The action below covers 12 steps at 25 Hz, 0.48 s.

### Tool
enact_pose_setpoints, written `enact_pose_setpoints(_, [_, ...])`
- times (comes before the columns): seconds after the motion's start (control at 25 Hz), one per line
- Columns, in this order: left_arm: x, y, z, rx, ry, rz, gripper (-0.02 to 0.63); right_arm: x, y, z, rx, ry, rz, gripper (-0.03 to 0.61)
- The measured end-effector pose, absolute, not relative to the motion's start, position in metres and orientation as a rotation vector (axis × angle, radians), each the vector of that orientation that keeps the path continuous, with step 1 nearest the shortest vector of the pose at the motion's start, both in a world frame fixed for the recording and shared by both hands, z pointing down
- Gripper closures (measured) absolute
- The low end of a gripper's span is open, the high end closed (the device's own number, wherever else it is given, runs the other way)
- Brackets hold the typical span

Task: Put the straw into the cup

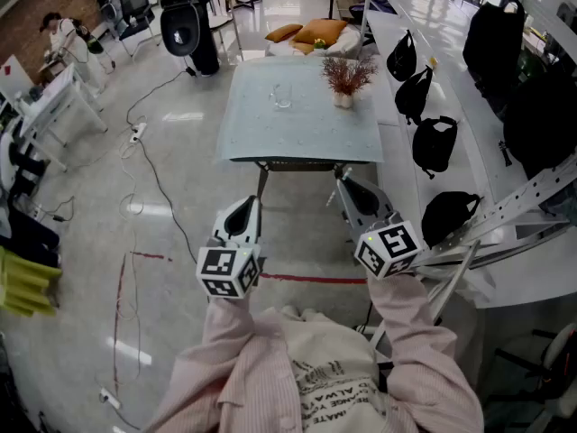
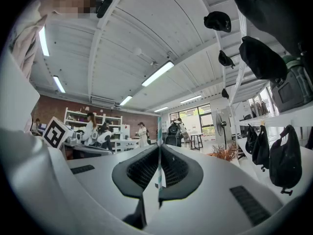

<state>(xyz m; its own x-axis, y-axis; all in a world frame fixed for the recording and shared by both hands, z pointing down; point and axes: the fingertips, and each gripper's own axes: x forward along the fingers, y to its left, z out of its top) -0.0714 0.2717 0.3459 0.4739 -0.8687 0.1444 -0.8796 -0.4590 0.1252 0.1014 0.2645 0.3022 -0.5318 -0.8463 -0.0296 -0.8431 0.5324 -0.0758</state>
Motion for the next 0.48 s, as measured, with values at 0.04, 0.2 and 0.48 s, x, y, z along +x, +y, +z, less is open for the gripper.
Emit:
enact_pose_setpoints(0.04, [-0.0718,0.2717,0.3466,2.536,-1.52,0.089,0.614,0.101,0.2647,0.3031,-1.488,2.697,-0.081,0.568])
enact_pose_setpoints(0.2, [-0.0726,0.2712,0.3489,2.533,-1.513,0.086,0.614,0.0996,0.2645,0.3056,-1.489,2.701,-0.088,0.568])
enact_pose_setpoints(0.48, [-0.0759,0.2702,0.3505,2.534,-1.502,0.077,0.614,0.0967,0.2637,0.3061,-1.505,2.683,-0.096,0.568])
